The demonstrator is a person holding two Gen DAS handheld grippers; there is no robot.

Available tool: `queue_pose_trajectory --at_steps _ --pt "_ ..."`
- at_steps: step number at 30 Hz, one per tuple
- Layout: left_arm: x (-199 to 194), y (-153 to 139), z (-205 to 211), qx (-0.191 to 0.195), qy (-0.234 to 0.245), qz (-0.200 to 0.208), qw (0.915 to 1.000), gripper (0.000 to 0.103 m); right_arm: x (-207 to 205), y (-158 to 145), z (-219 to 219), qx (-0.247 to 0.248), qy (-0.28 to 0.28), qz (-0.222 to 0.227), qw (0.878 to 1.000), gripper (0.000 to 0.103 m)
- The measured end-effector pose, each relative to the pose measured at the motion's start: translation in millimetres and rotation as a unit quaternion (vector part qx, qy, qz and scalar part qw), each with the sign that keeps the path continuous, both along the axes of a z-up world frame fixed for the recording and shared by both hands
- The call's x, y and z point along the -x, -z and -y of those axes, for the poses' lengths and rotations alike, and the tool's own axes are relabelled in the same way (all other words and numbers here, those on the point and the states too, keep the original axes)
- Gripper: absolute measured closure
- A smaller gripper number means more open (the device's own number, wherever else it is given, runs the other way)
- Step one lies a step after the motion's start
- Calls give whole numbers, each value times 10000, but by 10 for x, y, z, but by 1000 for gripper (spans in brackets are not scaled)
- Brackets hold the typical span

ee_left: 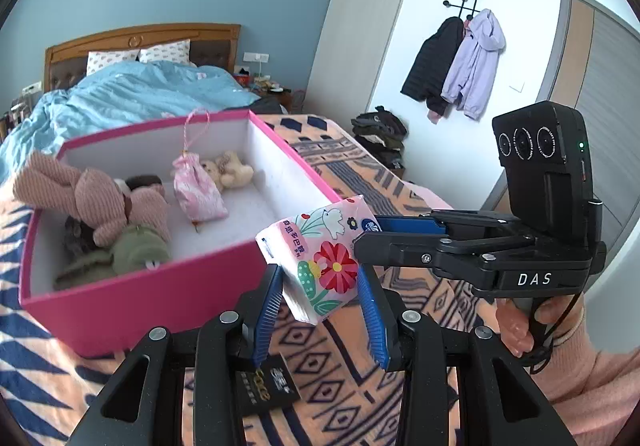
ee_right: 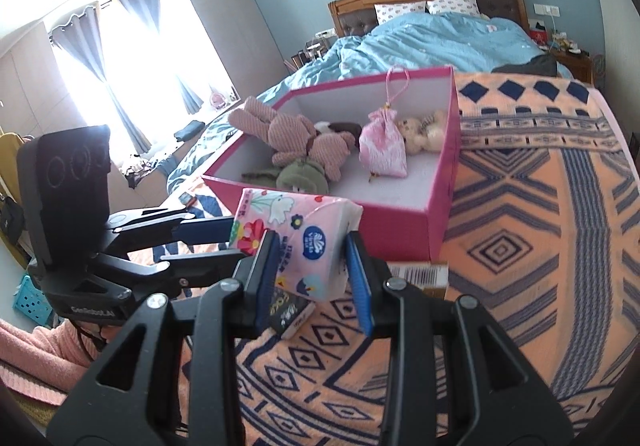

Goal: Organize objects
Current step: 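Carry the pink tissue pack into the pink box and release it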

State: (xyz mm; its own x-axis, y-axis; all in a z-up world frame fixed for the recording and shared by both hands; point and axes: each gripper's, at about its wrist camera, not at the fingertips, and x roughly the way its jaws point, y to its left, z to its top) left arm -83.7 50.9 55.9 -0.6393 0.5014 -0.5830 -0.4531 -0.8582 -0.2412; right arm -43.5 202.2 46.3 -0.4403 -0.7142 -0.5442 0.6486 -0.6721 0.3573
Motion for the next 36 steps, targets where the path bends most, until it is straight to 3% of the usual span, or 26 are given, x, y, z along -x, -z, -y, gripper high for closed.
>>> queue_pose_trajectory --at_steps 8,18,36 --pt "186 -163 26 51 -43 -189 9998 65 188 -181 62 -41 41 -228 9997 65" --pt "499 -174 113 -46 -194 -64 9998 65 539 -261 179 -59 101 -248 9996 65" --pt "931 181 80 58 -293 597 9978 65 983 99 244 -343 240 370 9984 65"
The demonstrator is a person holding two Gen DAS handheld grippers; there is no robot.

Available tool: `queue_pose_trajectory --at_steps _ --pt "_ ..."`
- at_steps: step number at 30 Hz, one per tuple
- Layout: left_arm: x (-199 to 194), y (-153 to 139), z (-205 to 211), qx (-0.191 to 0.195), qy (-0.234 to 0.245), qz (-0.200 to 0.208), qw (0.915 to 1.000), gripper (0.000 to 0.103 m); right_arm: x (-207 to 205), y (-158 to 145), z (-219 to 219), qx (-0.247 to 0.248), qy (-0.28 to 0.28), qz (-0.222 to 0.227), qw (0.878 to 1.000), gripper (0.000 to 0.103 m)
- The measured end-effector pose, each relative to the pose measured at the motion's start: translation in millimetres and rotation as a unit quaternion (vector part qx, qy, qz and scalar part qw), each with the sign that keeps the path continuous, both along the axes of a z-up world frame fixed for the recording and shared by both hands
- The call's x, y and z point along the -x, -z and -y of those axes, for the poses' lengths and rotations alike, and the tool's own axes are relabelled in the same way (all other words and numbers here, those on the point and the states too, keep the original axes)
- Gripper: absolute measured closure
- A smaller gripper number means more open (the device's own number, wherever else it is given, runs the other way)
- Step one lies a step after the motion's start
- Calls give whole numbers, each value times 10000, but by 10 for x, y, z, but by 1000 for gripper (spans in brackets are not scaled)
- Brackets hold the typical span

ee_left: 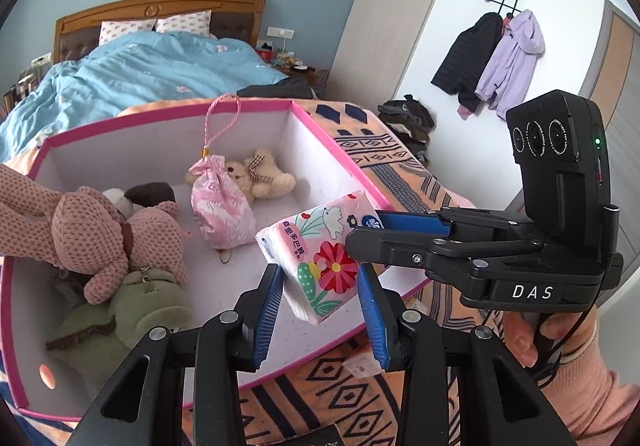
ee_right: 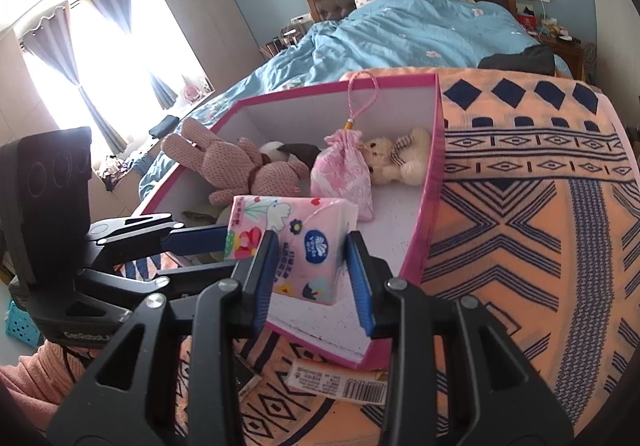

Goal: Organize objects
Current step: 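Carry the pink tissue pack into the pink box and release it, then move the right gripper to the cream tissue pack and grasp it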

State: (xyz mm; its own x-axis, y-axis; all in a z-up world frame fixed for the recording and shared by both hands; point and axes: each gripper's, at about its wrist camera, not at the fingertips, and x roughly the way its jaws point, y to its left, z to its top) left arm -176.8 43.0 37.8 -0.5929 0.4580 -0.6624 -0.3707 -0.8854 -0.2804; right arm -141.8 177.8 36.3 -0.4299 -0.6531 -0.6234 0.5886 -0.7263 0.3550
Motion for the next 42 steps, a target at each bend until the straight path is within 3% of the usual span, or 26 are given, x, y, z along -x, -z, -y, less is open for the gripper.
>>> queue_pose_trajectory --at_steps 25,38,42 --pt "172 119 -19 85 -78 279 9995 65 56 23 135 -480 179 -67 9987 65" --pt "344 166 13 191 -298 307 9989 65 103 -5 180 -765 567 -514 9941 66" --pt "218 138 -21 285 -276 24 9992 53 13 -21 130 -675 534 -614 9944 66"
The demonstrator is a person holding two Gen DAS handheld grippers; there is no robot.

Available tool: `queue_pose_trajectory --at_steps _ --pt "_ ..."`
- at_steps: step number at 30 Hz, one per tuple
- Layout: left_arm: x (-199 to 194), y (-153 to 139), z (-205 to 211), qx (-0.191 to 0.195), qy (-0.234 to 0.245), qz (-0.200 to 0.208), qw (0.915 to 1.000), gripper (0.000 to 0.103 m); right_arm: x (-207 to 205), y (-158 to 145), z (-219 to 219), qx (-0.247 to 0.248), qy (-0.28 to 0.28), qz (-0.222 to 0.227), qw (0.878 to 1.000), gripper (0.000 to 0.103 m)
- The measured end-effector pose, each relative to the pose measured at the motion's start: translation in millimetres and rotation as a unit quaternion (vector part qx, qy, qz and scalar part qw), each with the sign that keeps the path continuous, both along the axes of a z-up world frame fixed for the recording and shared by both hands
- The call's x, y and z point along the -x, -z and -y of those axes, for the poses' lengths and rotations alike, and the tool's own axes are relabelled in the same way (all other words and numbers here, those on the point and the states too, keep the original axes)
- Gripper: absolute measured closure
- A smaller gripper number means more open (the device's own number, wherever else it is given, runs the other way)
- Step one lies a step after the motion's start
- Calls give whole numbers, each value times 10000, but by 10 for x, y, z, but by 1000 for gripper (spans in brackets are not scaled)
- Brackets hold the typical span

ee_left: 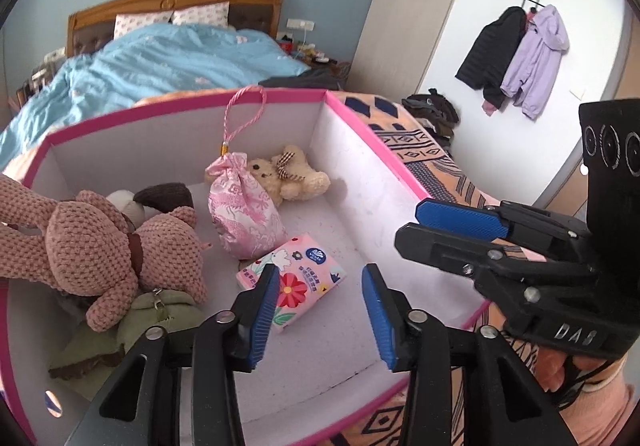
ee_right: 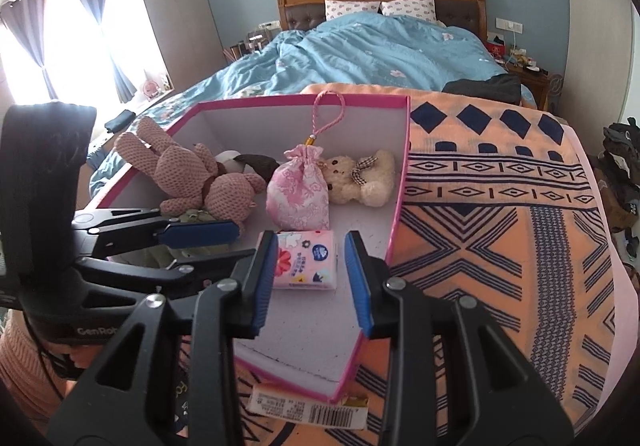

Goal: Organize objects
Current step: 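Move the right gripper to the cream tissue pack and grasp it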

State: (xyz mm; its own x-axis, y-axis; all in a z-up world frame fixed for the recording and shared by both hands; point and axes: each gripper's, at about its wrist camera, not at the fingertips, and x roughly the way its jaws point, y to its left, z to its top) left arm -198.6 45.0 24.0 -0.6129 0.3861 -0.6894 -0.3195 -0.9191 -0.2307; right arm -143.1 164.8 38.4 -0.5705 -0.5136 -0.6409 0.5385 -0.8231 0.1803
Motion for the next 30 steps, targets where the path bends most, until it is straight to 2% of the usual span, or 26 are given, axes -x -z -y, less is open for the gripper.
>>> queue_pose_trajectory --at_steps 2,5,8,13,18,20,24,26,28,30 --pt "-106 -52 -14 18 11 -205 9998 47 -55 -25 -64 129 -24 -30 9999 64" --pt "-308 -166 -14 1 79 -572 9983 44 -158 -81 -199 371 -46 -93 9993 56" --pt "-558 -267 -21 23 198 -905 9957 42 -298 -122 -380 634 -93 -127 9979 53" --pt "-956 -333 -75 64 526 -1221 9911 38 -496 -22 -656 874 -124 51 9961 47" --pt "-1150 -164 -147 -108 753 -978 9923 35 -543 296 -767 766 -9 455 9960 47" --pt "-1165 -63 -210 -80 806 -835 9932 35 -494 444 -780 830 24 719 9940 47" --pt "-1147 101 -279 -154 845 -525 9949 35 -439 617 -752 840 27 964 9918 47" --pt "-1114 160 -296 -148 815 -422 9957 35 -417 687 -725 751 56 1050 9916 54" --pt "-1088 208 -287 -214 815 -291 9960 35 -421 709 -739 891 -29 1121 9897 61" --pt "-1069 247 -271 -244 799 -213 9963 35 -476 700 -727 835 -95 1096 9904 61"
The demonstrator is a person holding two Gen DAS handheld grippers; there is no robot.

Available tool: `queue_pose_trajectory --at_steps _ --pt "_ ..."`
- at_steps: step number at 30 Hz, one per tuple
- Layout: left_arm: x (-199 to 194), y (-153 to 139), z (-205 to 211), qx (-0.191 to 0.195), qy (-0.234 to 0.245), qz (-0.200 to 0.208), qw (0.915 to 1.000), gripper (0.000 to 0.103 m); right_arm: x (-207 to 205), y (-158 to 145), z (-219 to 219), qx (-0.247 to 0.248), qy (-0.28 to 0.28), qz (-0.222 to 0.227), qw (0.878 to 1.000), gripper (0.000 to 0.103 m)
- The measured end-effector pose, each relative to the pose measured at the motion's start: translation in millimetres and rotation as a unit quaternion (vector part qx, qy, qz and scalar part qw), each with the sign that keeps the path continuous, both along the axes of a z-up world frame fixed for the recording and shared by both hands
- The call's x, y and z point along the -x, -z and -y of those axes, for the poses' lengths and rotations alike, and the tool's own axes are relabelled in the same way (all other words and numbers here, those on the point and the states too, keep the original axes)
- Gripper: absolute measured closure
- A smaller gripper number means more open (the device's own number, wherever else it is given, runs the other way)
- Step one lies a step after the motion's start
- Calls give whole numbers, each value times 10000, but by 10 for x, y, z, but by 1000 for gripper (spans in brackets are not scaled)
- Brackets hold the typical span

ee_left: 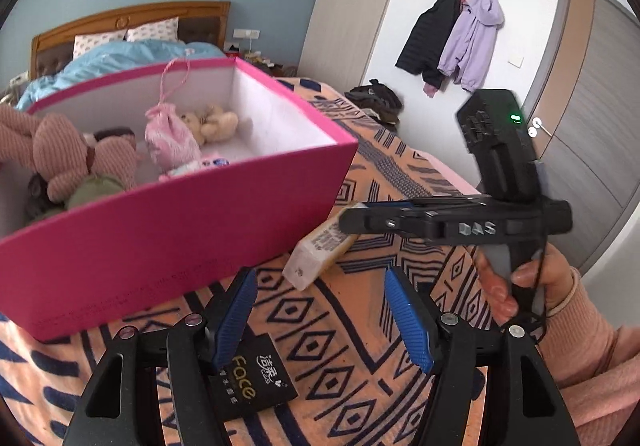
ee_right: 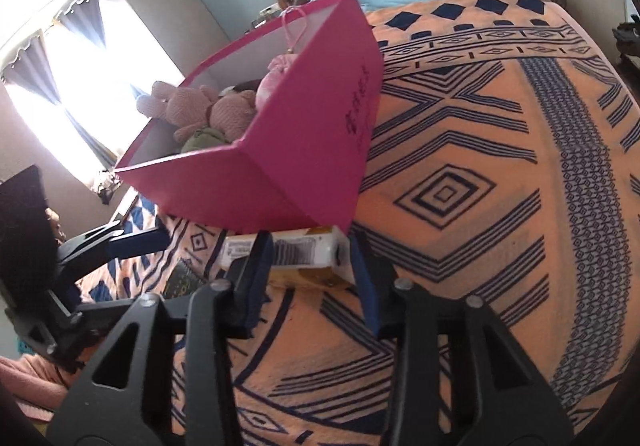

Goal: Organize objects
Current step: 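Move the right gripper to the cream tissue pack and grasp it, then lift the cream tissue pack and carry it over the pink box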

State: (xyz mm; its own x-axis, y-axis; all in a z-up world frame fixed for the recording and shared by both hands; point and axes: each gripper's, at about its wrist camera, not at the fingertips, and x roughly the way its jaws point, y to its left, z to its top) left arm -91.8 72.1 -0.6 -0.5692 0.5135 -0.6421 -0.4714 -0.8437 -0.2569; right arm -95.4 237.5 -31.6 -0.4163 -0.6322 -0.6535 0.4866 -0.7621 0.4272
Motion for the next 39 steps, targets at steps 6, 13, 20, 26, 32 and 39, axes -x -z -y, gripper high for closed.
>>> queue_pose_trajectory --at_steps 6,13,20,26,32,39 --pt "-24 96 -45 1 50 190 9998 35 -290 14 23 -303 -261 -58 9992 61" --pt "1 238 -176 79 149 499 9986 37 -476 73 -119 -285 -204 12 9994 61" --pt "-3 378 -323 136 264 768 9966 45 -364 169 -144 -108 -53 187 9998 61" --pt "15 457 -391 173 316 923 9951 58 -310 218 -87 -7 -85 246 9997 61" --pt "11 472 -387 186 321 950 9948 63 -336 244 -51 -16 -140 241 9996 61" --pt "-65 396 -373 220 351 835 9956 63 -401 214 -23 -90 -128 174 9997 61"
